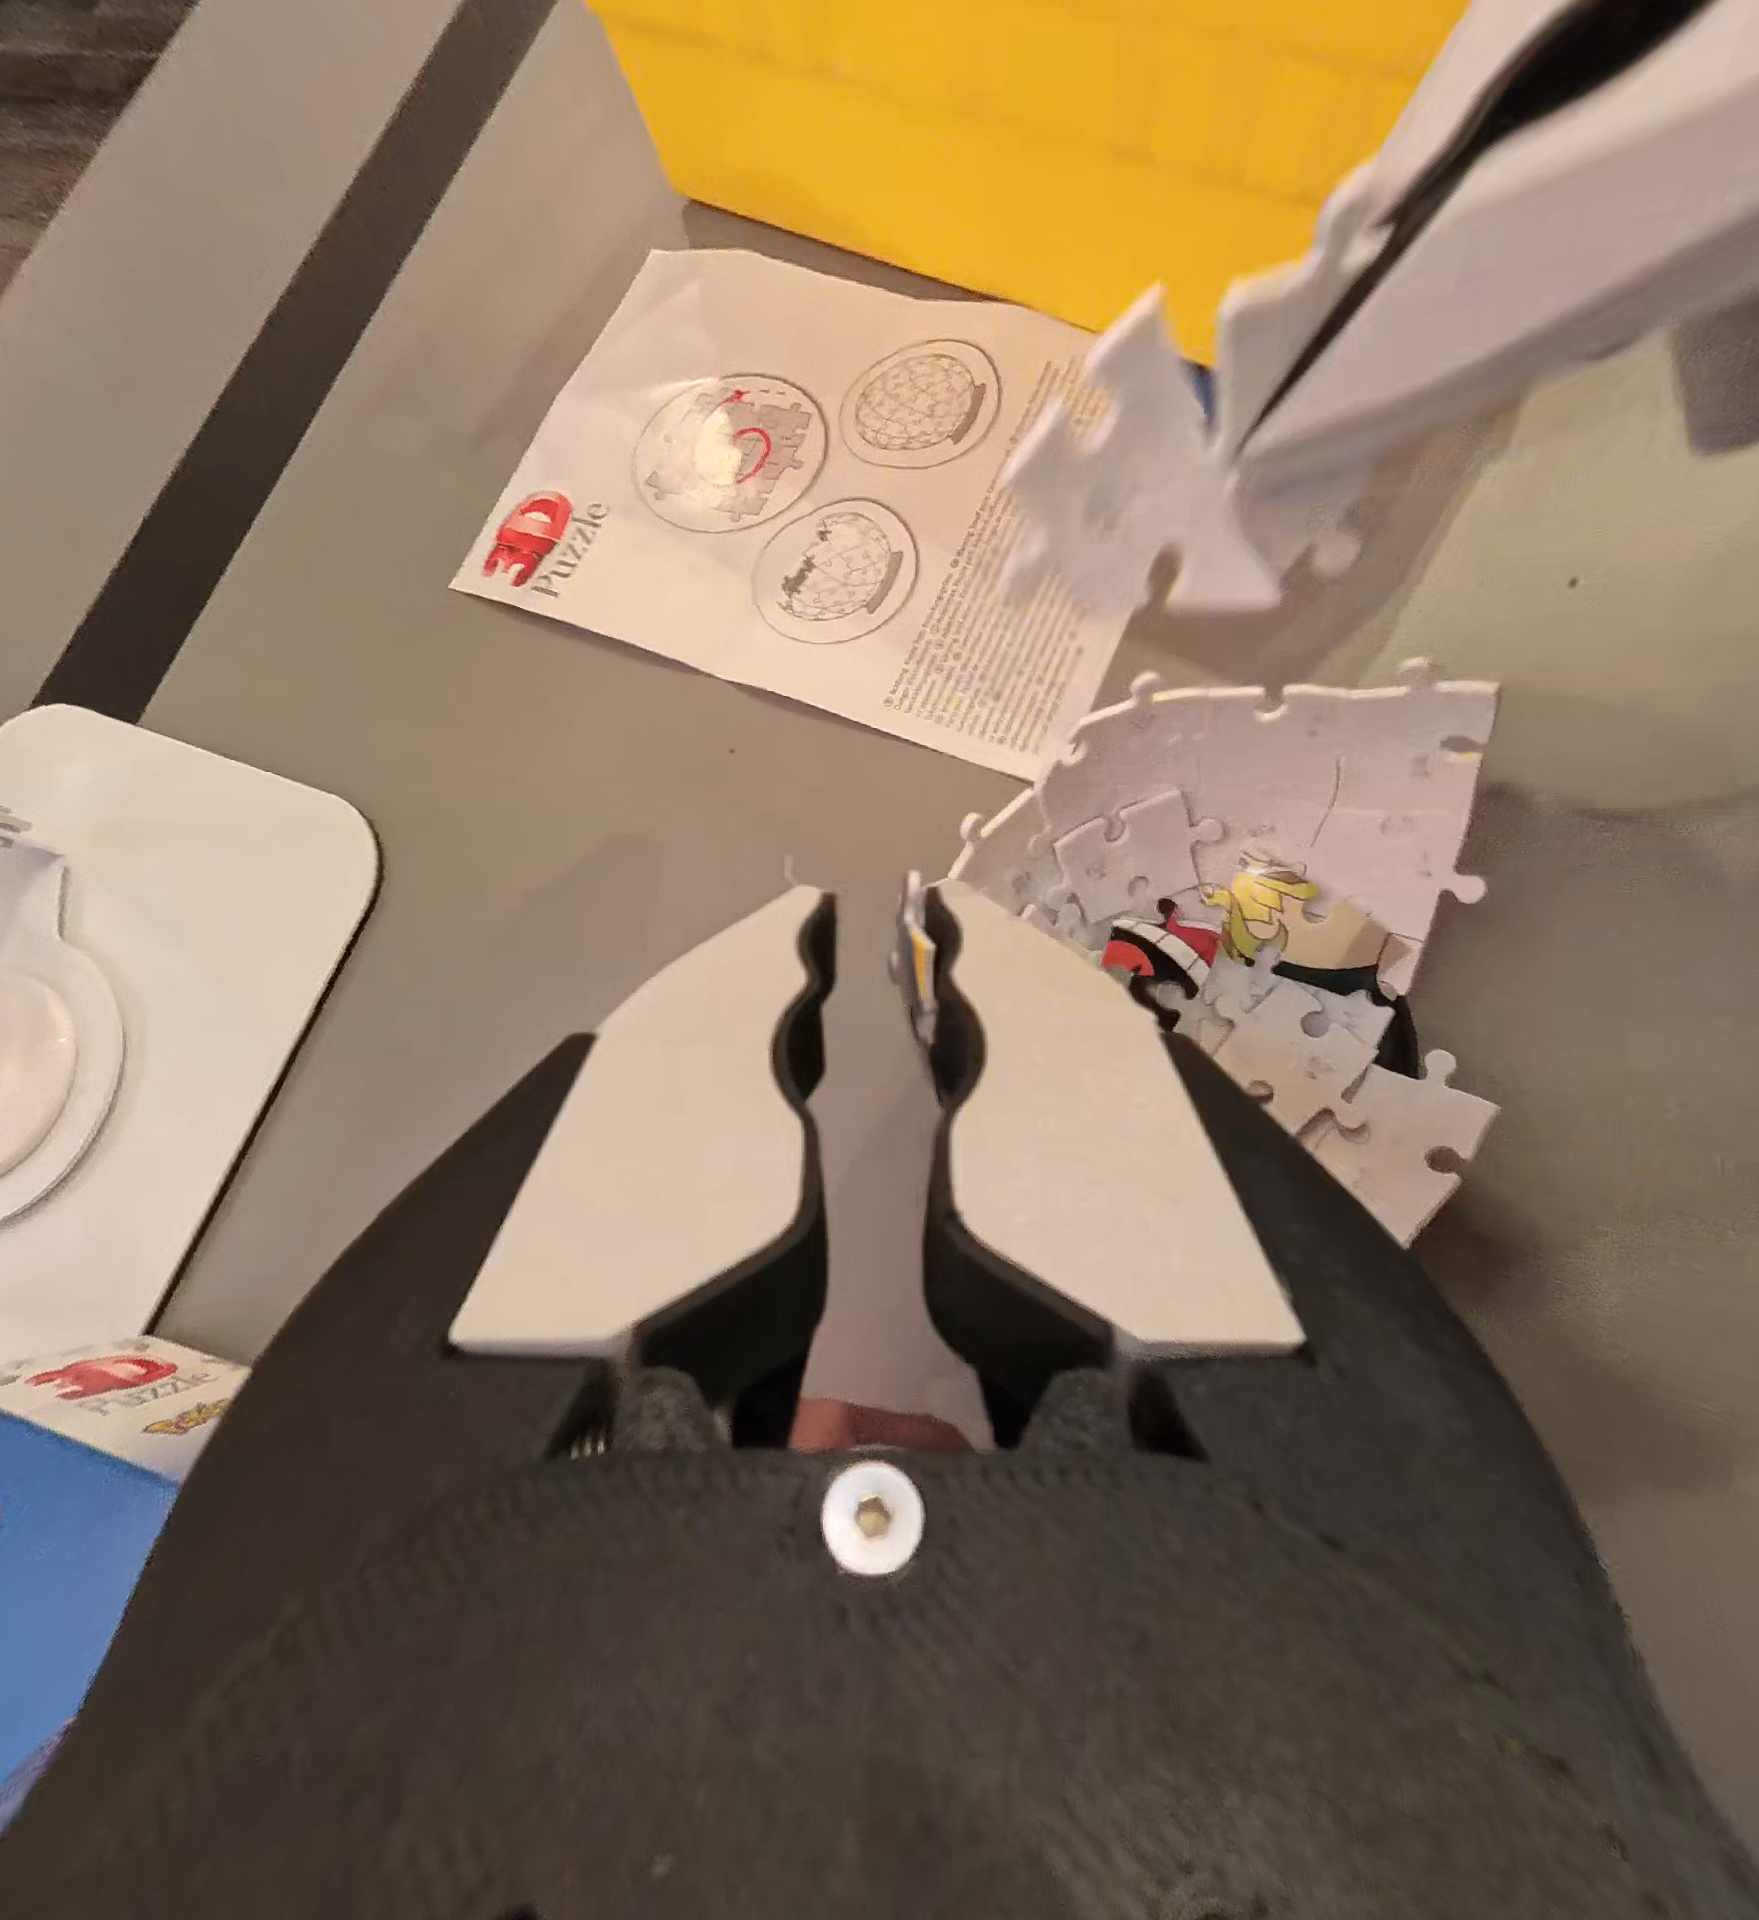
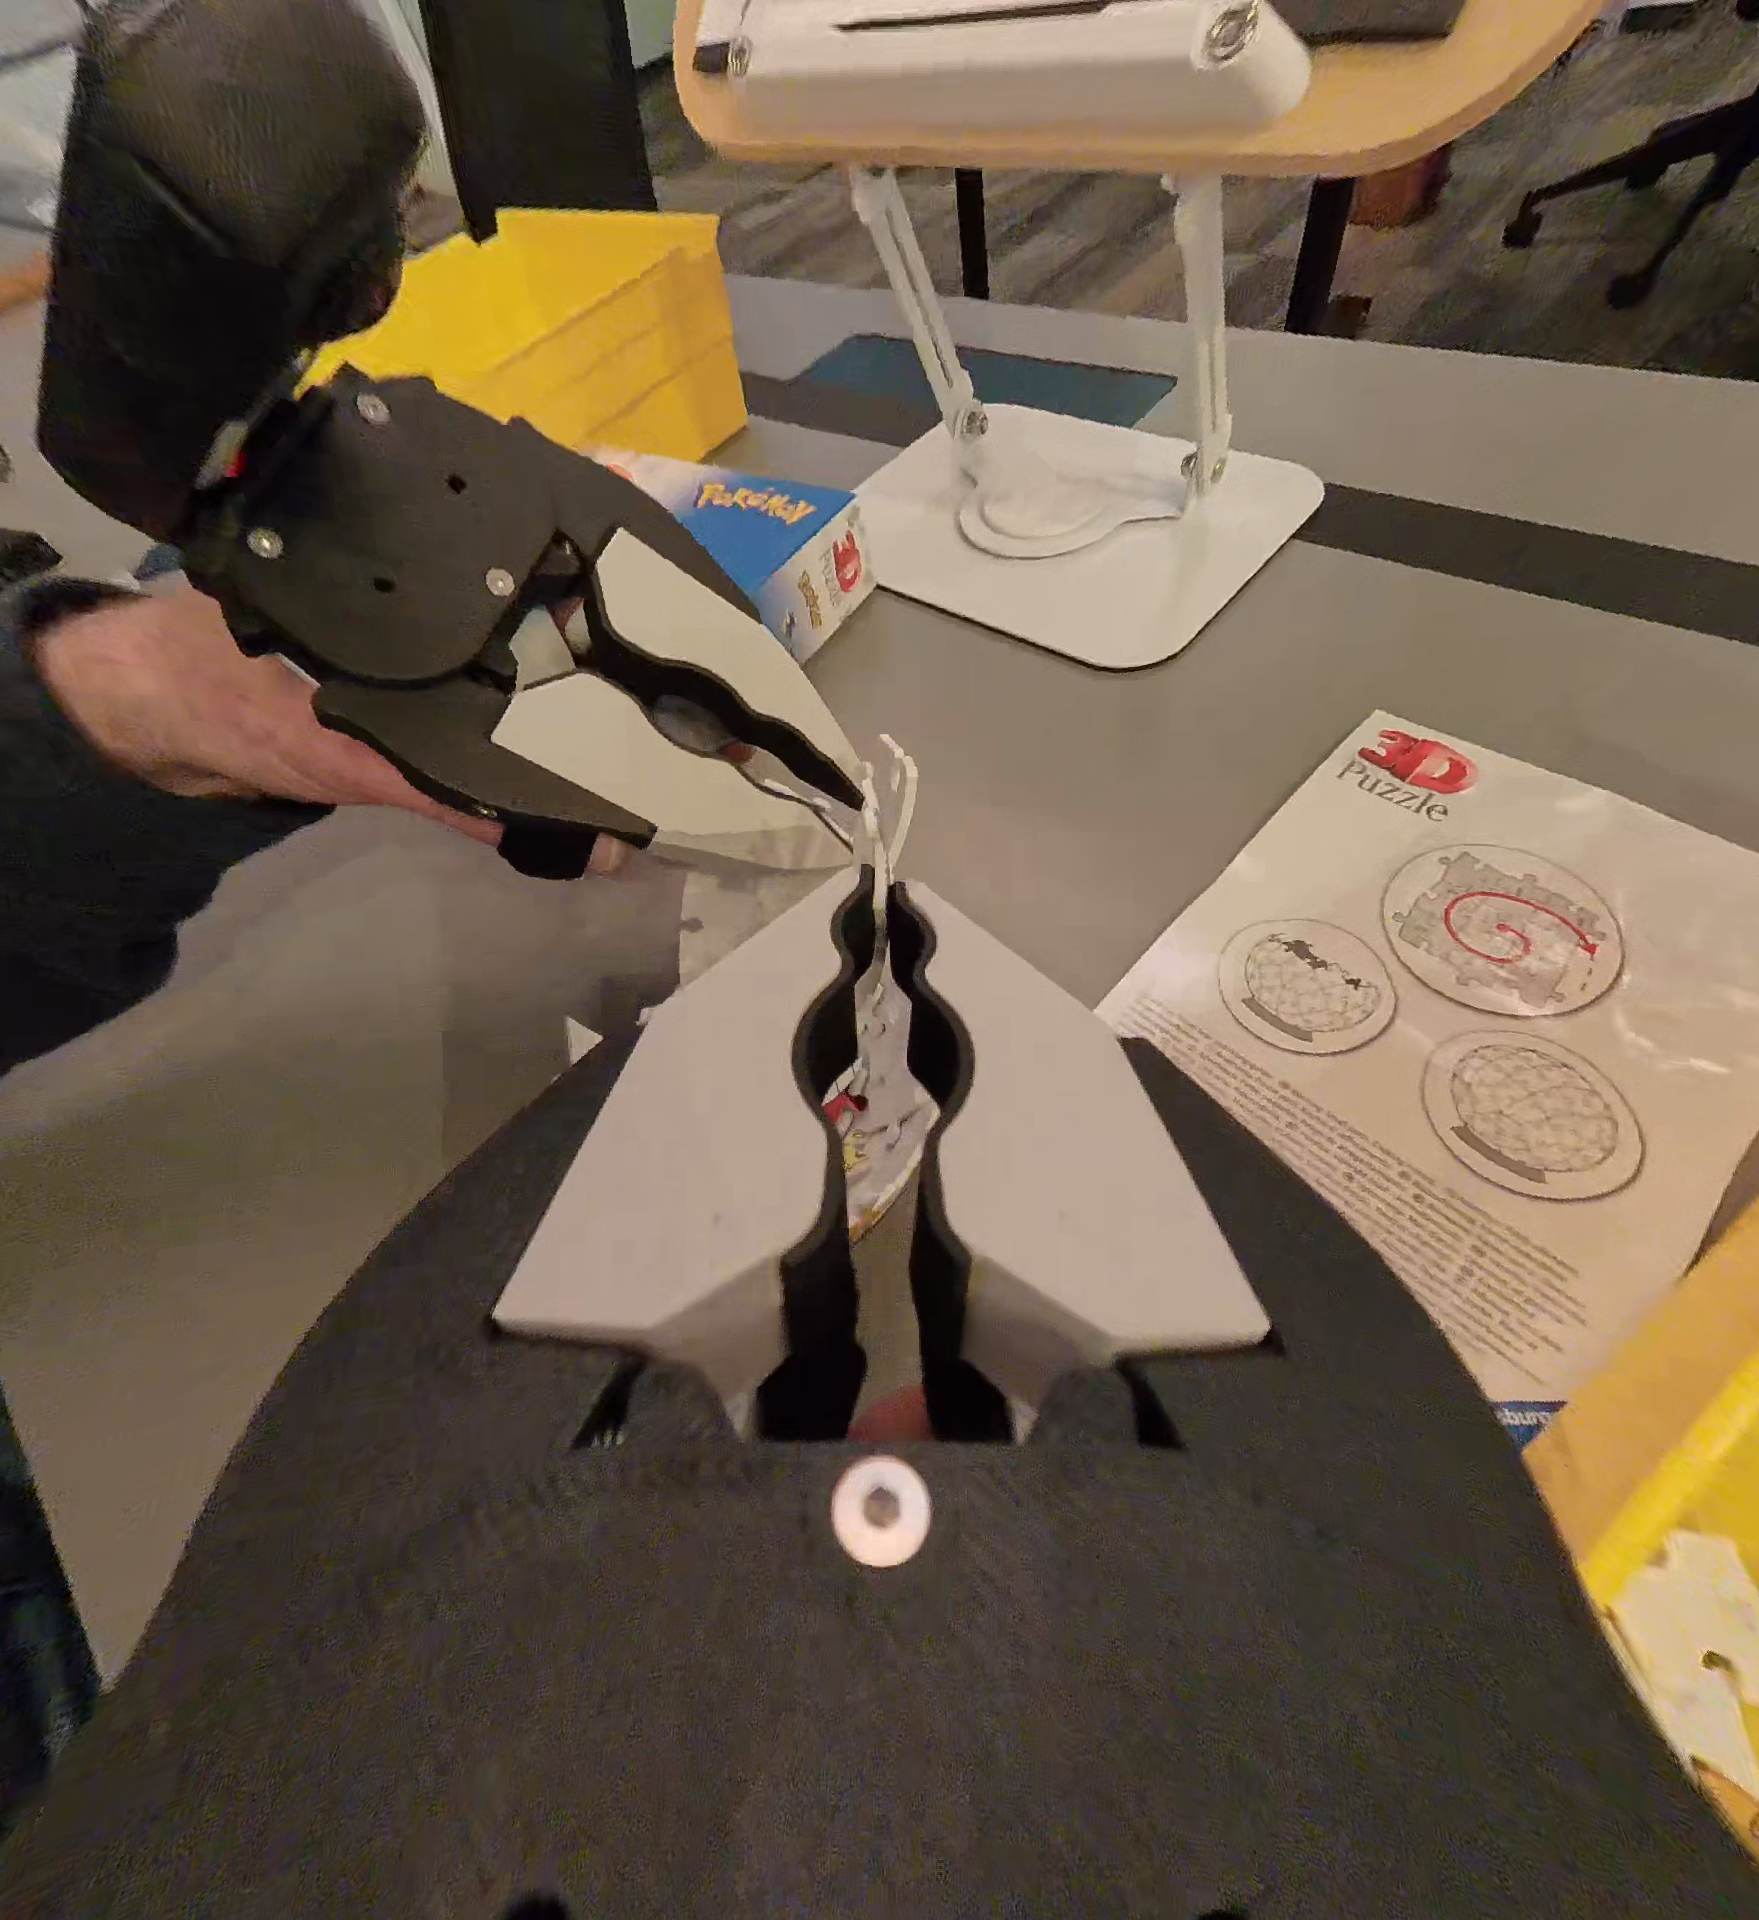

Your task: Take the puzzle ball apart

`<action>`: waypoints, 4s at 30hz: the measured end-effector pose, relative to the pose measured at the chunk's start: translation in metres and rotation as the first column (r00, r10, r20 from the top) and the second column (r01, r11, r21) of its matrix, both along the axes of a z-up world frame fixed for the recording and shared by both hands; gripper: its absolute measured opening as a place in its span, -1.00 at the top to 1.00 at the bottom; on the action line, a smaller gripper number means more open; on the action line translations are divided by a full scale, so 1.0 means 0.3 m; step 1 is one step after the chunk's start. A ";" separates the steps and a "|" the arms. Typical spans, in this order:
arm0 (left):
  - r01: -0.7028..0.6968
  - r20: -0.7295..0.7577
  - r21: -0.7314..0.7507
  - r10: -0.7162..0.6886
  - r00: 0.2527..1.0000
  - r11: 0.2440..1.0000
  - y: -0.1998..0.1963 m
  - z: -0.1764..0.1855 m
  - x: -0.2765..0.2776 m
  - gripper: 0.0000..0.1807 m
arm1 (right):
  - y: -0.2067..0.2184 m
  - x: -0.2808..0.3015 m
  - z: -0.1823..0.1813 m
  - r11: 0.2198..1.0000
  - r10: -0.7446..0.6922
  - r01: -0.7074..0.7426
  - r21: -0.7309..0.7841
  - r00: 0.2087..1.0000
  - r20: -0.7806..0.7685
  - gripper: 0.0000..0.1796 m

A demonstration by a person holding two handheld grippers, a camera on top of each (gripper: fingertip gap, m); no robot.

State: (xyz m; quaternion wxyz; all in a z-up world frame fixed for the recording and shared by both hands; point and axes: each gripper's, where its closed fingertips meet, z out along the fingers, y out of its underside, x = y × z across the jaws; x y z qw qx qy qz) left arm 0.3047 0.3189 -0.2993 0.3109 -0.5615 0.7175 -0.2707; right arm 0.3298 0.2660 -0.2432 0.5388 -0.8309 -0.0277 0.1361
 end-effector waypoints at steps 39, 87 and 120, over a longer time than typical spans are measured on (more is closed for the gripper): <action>0.321 0.511 -0.459 -0.049 0.858 0.828 -0.254 0.392 -0.028 0.98 | -0.124 -0.093 0.184 0.970 0.042 -0.146 0.194 0.888 0.459 1.00; 0.133 0.484 -0.359 0.063 0.873 0.924 -0.182 0.351 -0.096 0.77 | -0.188 0.166 0.188 0.996 -0.014 -0.003 0.088 0.982 0.189 1.00; -0.083 -0.023 0.050 0.084 0.996 0.995 0.025 0.056 -0.098 0.97 | 0.028 -0.099 -0.194 0.978 0.086 -0.013 -0.210 0.936 0.342 0.56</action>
